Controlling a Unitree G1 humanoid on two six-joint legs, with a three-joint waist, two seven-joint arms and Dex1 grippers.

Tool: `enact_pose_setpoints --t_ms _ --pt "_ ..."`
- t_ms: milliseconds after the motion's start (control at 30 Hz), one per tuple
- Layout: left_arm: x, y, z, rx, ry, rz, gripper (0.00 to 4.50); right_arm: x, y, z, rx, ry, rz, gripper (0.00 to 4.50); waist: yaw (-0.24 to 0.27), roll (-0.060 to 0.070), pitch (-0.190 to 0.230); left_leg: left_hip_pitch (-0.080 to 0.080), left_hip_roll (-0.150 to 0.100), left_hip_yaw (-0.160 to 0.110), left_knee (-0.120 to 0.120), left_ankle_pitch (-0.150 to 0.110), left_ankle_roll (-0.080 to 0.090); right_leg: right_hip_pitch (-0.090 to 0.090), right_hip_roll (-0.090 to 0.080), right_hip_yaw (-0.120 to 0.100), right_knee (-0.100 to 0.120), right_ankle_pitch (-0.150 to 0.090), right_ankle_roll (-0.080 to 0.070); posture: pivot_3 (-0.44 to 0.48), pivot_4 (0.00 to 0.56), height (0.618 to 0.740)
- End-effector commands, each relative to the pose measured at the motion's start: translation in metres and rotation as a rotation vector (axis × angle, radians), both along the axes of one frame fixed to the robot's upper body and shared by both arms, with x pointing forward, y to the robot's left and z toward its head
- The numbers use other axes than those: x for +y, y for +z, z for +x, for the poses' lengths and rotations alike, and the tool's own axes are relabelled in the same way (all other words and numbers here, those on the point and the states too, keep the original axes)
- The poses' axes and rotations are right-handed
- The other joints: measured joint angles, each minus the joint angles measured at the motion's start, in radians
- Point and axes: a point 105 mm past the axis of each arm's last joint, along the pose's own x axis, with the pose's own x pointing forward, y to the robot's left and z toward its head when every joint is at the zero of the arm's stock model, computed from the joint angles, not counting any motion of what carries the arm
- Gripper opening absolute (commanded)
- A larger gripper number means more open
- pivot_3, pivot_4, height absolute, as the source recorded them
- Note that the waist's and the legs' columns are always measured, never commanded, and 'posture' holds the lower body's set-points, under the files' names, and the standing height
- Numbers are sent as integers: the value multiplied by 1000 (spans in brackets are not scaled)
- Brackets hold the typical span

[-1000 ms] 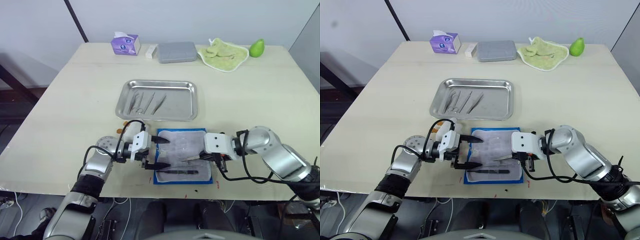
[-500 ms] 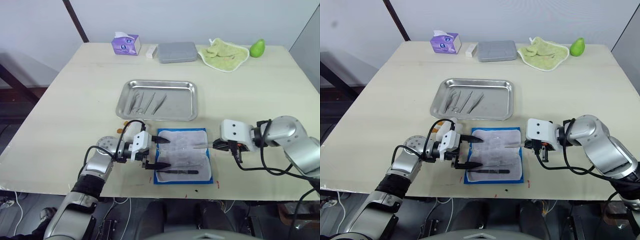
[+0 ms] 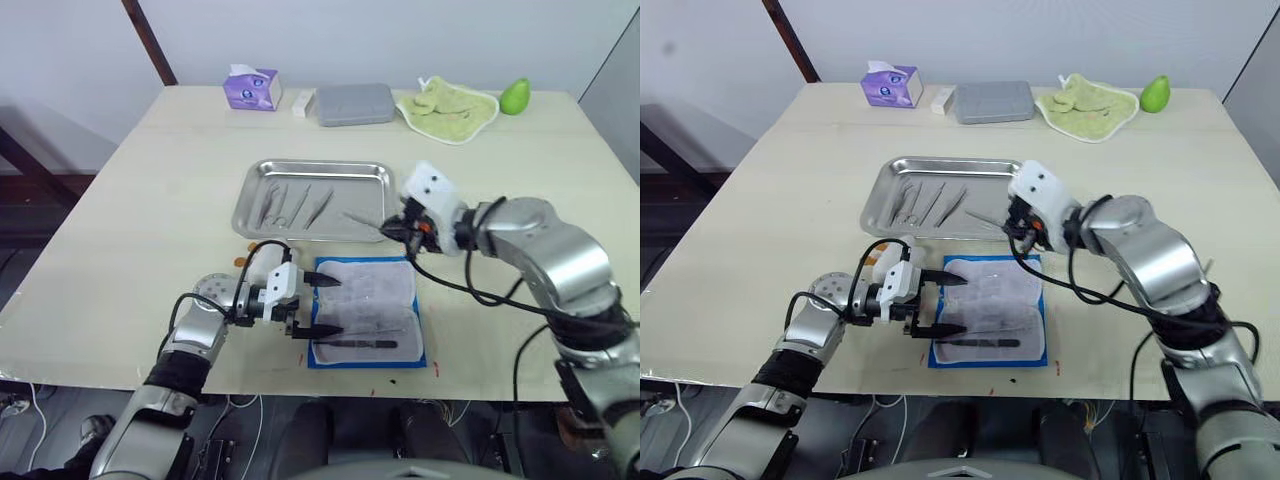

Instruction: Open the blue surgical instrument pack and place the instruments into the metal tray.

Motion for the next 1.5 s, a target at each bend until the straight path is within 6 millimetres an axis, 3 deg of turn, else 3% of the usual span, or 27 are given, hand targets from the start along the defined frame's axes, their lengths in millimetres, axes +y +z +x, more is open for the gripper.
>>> enact_pose_setpoints --t_ms 33,367,633,900,1500 --pt "3 -28 -12 101 11 71 4500 11 8 12 13 -79 51 27 -2 0 0 0 0 0 0 0 0 0 0 0 0 0 0 0 150 740" --pt "-2 -29 -11 99 21 57 4500 51 6 66 96 -337 199 27 -1 1 0 -1 -3 0 0 0 0 -1 -3 -1 2 0 0 0 150 740" --pt "-4 -30 -11 99 28 50 4500 86 -5 88 161 -433 270 27 -5 1 0 0 -4 0 0 0 0 -2 -3 0 5 0 0 0 150 740" --pt "-4 -29 -12 96 36 49 4500 93 -21 104 126 -539 259 27 -6 1 0 0 -5 0 -1 0 0 -3 -4 2 5 0 0 0 150 740" --pt "-4 -28 -13 97 39 49 4500 93 -41 108 121 -566 226 27 -8 1 1 -1 -4 0 -1 0 0 -6 -4 4 5 0 1 0 150 740"
